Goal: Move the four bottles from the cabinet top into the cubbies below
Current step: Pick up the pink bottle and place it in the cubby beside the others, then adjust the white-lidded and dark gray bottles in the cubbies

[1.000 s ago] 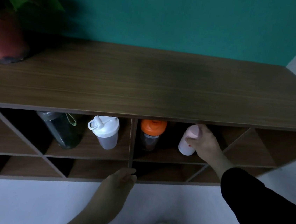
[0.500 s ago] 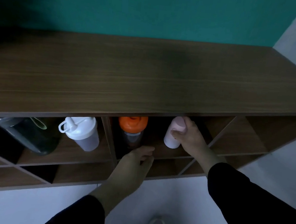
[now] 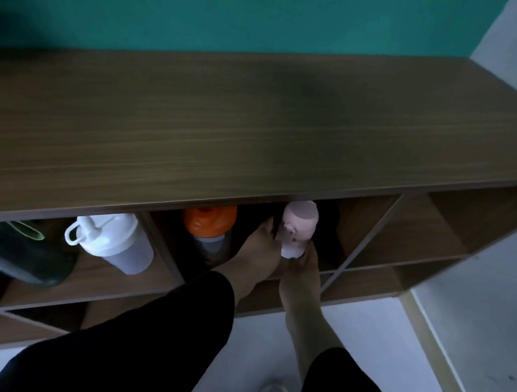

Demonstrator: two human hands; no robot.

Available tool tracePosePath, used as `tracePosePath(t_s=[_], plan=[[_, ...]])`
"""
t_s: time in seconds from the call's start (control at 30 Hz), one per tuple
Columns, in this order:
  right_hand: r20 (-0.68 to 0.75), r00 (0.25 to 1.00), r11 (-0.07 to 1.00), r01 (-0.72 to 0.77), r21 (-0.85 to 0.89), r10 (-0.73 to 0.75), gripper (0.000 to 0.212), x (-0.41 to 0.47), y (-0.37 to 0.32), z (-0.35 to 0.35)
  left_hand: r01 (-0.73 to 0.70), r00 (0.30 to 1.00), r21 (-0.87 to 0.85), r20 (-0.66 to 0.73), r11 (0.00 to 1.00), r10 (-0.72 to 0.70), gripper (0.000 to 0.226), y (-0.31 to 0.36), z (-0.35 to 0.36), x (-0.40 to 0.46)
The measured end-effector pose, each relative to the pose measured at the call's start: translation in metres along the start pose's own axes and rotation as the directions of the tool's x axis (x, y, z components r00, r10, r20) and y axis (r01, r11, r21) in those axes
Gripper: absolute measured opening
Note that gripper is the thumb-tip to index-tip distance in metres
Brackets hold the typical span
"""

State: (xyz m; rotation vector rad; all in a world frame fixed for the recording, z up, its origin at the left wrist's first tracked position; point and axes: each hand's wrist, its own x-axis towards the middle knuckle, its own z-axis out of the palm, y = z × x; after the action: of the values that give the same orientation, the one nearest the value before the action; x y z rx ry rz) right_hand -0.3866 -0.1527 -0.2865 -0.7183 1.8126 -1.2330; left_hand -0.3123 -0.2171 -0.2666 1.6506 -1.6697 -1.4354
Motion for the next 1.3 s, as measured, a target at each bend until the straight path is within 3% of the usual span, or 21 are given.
tracePosePath(t_s=[0.07,0.13,0.4,0.57,0.67,0.73,0.8,0.87,0.93,1.0,1.07,1.17,1.23,1.3], plan=[[0.005,0.997,0.997,-0.072,-0.041,0.072,0.055,0.008,0.000,0.000,0.009,1.000,-0.055,0.007,0.998,-0.009,0.046,-0.005,0.006,0.015],[0.000,0.991,0.991,-0.132,0.027,0.132,0.058,0.018,0.001,0.002,0.025,1.000,-0.128,0.012,0.991,-0.024,0.040,-0.009,0.011,0.020],[0.088,0.989,0.986,-0.127,0.108,0.118,0.059,0.038,0.011,-0.003,-0.036,0.999,-0.208,-0.024,0.978,0.032,0.051,-0.028,0.029,0.006],[0.130,0.988,0.967,-0.116,0.228,0.088,0.058,0.040,0.007,-0.005,0.031,0.999,-0.233,-0.012,0.972,-0.035,0.061,-0.025,0.032,0.005],[0.124,0.992,0.937,-0.076,0.341,0.035,0.046,0.037,0.011,-0.008,-0.019,0.999,-0.220,-0.038,0.975,0.011,0.054,-0.017,0.025,-0.010],[0.047,0.998,0.979,-0.054,0.196,0.046,0.042,0.024,0.021,-0.010,0.000,0.999,-0.237,-0.043,0.971,-0.010,0.052,-0.022,0.016,-0.030],[-0.073,0.997,0.991,-0.008,-0.130,-0.002,0.030,0.013,0.035,-0.005,0.033,0.998,-0.239,-0.048,0.971,-0.046,0.050,-0.037,-0.001,-0.062],[0.029,1.000,0.870,0.019,-0.493,-0.005,0.034,-0.002,0.039,0.006,0.048,0.987,-0.270,-0.132,0.962,-0.087,0.030,-0.062,-0.020,-0.099],[0.234,0.962,0.799,0.028,-0.601,0.142,0.036,-0.030,0.028,0.027,0.101,0.948,-0.293,-0.263,0.951,-0.181,0.023,-0.084,-0.050,-0.133],[0.414,0.883,0.796,0.082,-0.600,0.221,0.032,-0.059,0.015,0.050,0.142,0.890,-0.347,-0.366,0.927,-0.273,0.028,-0.102,-0.082,-0.158],[0.548,0.817,0.798,0.206,-0.567,0.179,0.030,-0.086,0.007,0.076,0.125,0.836,-0.373,-0.459,0.919,-0.300,0.022,-0.117,-0.112,-0.170],[0.617,0.779,0.831,0.268,-0.487,0.111,0.033,-0.122,-0.007,0.104,0.096,0.769,-0.432,-0.540,0.897,-0.342,0.019,-0.123,-0.143,-0.167],[0.622,0.779,0.870,0.254,-0.421,0.074,0.043,-0.141,-0.014,0.122,0.094,0.774,-0.435,-0.534,0.896,-0.340,0.037,-0.124,-0.160,-0.163],[0.624,0.780,0.908,0.230,-0.352,0.044,0.052,-0.150,-0.017,0.140,0.082,0.821,-0.428,-0.482,0.900,-0.304,0.050,-0.129,-0.175,-0.153]])
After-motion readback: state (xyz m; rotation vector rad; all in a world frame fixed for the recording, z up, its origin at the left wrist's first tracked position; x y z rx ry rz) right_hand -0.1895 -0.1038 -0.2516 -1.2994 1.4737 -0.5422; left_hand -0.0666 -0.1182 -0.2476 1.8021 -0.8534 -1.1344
